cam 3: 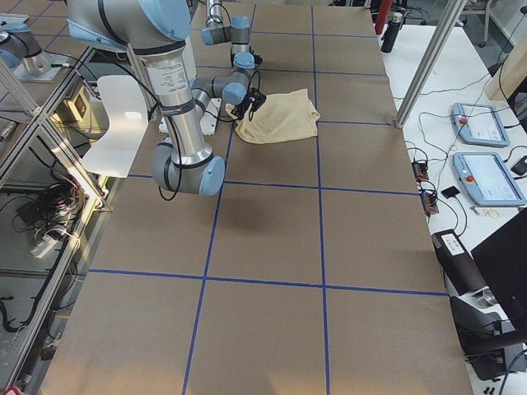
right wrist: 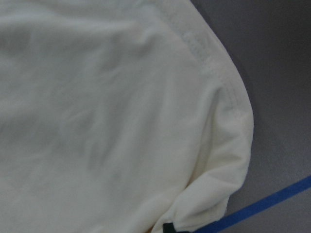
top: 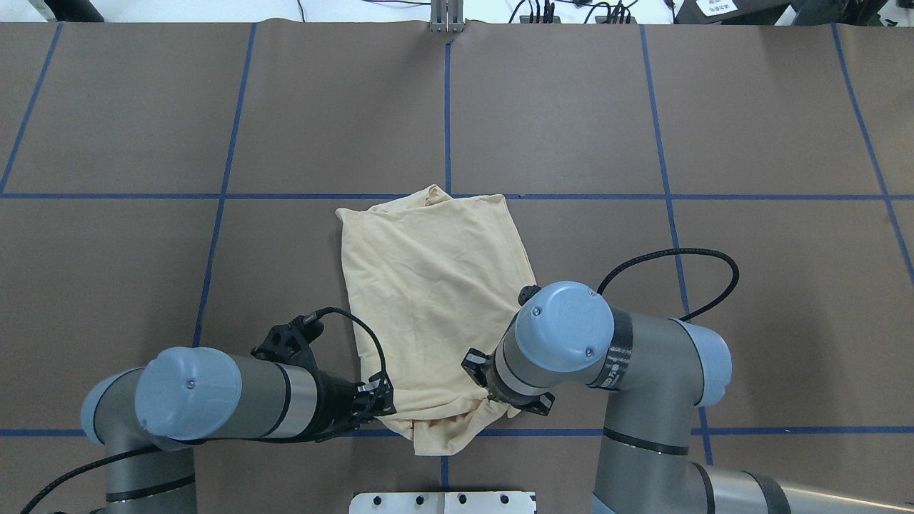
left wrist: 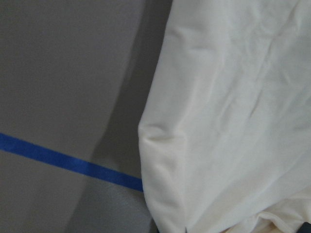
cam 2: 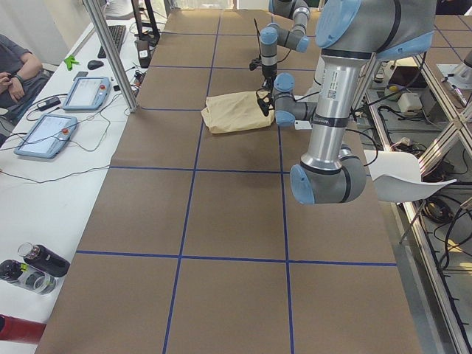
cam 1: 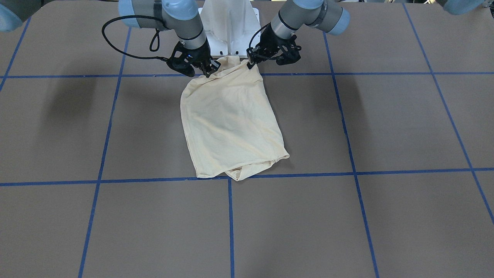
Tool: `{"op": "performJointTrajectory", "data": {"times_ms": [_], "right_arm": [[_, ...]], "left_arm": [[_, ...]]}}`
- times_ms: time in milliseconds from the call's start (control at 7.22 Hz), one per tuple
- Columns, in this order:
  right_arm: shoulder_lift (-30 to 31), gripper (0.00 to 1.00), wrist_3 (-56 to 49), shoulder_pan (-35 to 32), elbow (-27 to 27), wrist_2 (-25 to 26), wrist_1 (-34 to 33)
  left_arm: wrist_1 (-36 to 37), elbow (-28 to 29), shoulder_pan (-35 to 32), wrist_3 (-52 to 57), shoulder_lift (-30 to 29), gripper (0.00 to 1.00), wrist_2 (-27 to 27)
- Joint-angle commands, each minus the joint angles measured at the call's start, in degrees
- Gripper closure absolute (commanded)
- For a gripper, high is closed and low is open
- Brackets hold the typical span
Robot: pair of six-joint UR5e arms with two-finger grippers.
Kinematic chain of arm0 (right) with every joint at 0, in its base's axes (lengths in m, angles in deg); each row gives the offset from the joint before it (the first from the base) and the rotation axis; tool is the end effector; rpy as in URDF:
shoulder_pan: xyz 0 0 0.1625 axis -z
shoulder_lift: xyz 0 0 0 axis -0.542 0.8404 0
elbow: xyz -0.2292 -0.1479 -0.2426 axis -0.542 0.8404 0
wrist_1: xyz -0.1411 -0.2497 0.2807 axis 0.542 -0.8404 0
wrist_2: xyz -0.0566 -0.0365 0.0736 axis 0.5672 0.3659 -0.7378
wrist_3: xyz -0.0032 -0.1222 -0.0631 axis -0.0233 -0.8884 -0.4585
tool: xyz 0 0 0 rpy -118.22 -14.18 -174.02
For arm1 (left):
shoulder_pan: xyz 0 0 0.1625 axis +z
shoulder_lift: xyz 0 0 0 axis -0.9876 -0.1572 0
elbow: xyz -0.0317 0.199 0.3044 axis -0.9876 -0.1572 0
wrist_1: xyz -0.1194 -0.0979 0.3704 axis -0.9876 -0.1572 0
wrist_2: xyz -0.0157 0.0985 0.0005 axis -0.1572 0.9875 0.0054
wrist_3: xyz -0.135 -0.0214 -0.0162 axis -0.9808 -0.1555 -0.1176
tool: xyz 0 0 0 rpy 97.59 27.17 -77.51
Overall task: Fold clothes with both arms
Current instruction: 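Lift the near edge with both grippers and fold it toward the far edge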
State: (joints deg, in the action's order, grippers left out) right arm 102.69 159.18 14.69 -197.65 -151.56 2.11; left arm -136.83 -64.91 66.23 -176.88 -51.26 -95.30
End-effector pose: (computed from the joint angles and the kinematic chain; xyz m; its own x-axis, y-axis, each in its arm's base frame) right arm -0.5408 -0.2709 0.2133 0.5618 0.5133 0.6487 -0.2624 0.8543 -0.4487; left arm 0.5218 -0.2453 0.2200 0.2315 -0.4712 -0.8511 0.1630 0.8813 -0.4436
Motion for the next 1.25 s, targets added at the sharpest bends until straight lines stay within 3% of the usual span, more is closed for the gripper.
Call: {"op": "performJointTrajectory", "data": {"times_ms": [0, 139, 554, 831, 1108], "right_arm": [[-2.2, 1.00, -4.3, -5.3, -0.1, -1.0, 0.0], [-3.6, 1.00, -4.6, -8.5, -0.1, -2.2, -0.1], [-5.8, 1.00, -12.8, -14.1, 1.2, -1.6, 0.1], [-12.4, 1.00, -12.9, -15.8, 8.4, -1.4, 0.1], [-14.5, 1.00, -12.8, -17.7, 16.5, -1.2, 9.0]], "left_arm": [[0.1, -0.5, -6.2, 0.7, -0.4, 1.00, -1.6], [1.1, -0.2, -10.5, 1.3, -0.7, 1.00, -5.5], [2.1, 6.0, -17.6, 6.3, -4.3, 1.00, -6.4], [1.9, 11.7, -19.9, 6.3, -9.2, 1.00, -6.3], [2.0, 12.5, -22.5, 8.3, -9.1, 1.00, -6.3]]}}
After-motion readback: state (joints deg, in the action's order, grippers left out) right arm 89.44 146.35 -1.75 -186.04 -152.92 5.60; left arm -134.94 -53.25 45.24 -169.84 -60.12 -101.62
